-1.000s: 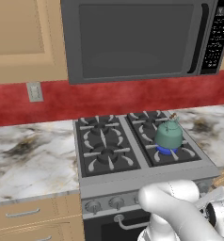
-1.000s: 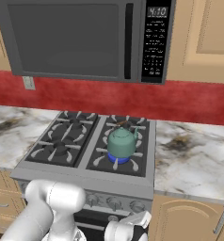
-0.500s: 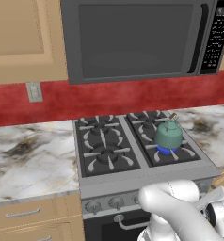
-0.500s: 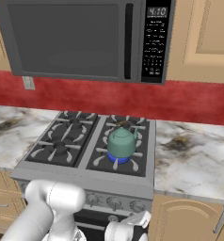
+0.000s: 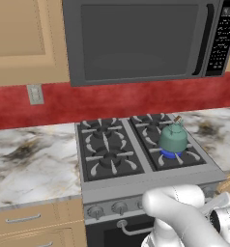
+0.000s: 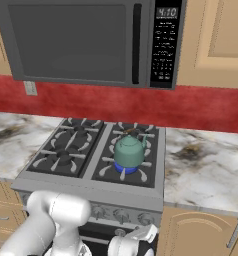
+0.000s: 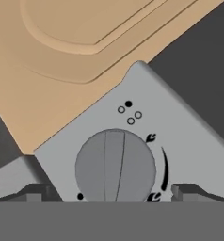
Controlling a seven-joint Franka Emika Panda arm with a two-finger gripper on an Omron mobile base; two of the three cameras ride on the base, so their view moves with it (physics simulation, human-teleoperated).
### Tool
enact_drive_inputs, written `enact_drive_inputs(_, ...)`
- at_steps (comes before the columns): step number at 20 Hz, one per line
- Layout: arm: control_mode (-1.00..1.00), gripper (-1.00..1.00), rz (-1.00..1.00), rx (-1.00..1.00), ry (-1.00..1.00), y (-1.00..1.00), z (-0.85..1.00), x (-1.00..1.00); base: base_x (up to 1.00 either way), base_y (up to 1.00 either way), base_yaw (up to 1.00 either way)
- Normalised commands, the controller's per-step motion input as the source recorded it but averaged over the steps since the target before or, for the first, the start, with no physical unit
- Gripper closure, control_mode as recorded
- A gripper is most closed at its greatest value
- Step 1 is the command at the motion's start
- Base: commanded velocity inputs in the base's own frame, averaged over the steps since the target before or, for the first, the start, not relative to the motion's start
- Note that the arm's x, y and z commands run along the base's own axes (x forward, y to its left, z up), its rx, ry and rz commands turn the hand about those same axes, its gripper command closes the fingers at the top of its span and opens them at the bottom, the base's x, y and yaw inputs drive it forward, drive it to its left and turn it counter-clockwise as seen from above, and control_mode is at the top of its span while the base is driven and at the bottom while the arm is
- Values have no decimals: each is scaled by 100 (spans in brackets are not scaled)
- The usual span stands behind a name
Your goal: The kettle is done boiling. Turn off the stove, then wait for 300 timesteps before moving the kettle to the dining table.
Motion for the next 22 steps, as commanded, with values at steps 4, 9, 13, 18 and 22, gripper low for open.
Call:
enact_drive_inputs(4,-100,-100,0,0,0,0,0,8,0,0,0)
enact_drive_inputs(9,-100,-100,0,0,0,0,0,7,0,0,0)
enact_drive_inputs(13,-100,-100,0,0,0,0,0,8,0,0,0)
enact_drive_inputs(18,-100,-100,0,0,0,0,0,8,0,0,0)
enact_drive_inputs(22,-100,-100,0,1,0,0,0,21,0,0,0)
